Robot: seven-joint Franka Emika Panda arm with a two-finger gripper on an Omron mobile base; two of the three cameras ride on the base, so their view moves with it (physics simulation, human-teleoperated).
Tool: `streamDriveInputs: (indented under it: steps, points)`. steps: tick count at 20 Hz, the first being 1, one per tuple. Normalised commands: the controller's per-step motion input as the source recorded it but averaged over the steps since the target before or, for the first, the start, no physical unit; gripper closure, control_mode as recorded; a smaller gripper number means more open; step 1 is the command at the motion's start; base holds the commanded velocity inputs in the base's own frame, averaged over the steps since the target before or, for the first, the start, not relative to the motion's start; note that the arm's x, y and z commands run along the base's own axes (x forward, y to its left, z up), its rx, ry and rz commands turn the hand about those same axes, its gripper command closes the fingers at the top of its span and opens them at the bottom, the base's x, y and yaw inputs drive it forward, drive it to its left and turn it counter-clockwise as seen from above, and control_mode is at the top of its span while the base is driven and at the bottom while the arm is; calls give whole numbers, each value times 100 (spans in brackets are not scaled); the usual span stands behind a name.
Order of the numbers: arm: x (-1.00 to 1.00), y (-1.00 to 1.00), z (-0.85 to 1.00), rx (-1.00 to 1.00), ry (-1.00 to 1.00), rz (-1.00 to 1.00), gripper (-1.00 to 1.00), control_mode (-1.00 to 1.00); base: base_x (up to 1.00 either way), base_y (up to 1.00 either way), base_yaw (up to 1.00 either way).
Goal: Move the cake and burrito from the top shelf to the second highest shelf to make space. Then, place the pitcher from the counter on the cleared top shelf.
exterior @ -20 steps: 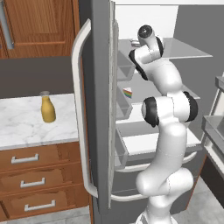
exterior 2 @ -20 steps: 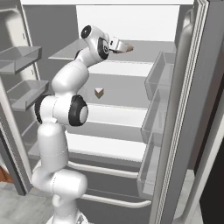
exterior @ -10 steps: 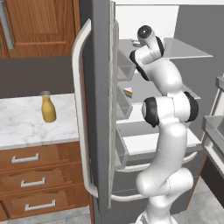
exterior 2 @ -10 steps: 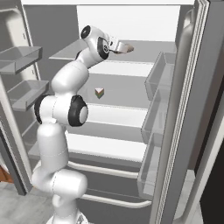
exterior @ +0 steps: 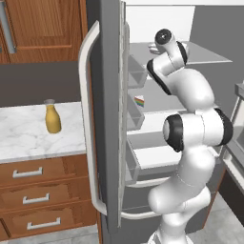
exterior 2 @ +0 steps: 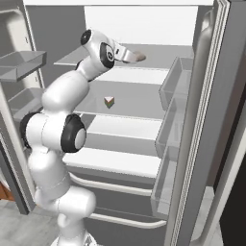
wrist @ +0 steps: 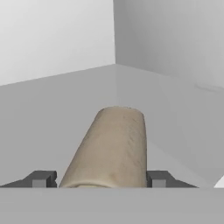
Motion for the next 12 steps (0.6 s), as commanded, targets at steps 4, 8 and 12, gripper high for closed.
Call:
streamDriveInputs:
  steps: [4, 8, 12]
  points:
    - [-100, 0, 0, 0, 0, 0, 100, -100, 0, 0, 0]
    - [-100, 0, 14, 0, 0, 0, 100, -100, 0, 0, 0]
    - [-100, 0, 25, -2, 0, 0, 100, -100, 0, 0, 0]
